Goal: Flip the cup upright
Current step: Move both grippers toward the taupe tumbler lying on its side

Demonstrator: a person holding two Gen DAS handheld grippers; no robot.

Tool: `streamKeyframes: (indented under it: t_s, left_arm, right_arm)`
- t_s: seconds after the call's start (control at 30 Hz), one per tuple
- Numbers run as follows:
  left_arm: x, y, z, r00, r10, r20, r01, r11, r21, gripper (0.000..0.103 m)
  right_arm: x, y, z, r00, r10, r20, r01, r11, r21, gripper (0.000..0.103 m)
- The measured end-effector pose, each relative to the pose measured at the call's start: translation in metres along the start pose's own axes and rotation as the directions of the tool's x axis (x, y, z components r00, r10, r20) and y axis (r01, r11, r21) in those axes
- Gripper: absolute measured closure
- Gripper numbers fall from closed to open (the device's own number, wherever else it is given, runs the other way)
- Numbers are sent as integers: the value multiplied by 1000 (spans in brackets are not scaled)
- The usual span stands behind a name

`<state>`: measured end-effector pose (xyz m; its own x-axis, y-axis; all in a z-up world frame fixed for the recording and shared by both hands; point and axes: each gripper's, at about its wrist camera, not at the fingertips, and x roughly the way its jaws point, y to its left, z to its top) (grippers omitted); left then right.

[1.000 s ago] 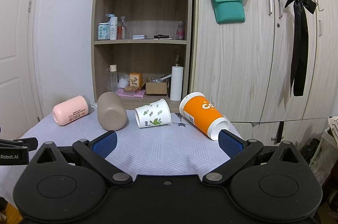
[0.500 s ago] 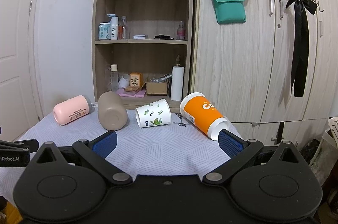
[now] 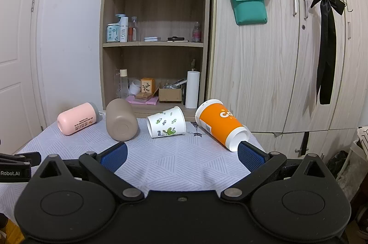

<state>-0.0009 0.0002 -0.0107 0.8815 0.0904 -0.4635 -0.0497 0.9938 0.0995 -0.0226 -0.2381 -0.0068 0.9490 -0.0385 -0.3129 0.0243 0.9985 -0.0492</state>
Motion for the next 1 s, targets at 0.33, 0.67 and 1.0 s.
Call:
streamKeyframes:
  t_s: [0.33, 0.67, 1.0]
  left_arm:
    - [4, 2, 1, 1000, 2, -21, -2, 1000, -15, 0]
    - [19, -1, 16, 995, -77, -64, 72, 994, -86, 0]
    - [65, 1, 44, 971, -216, -99, 196, 963, -185, 0]
  right_arm:
    - [6, -3, -2, 1000, 23, -10, -23, 1000, 9, 0]
    - [12, -17, -16, 964, 231, 131, -238, 971, 36, 0]
    - [66, -4, -7, 939, 340, -44, -338, 940, 48, 0]
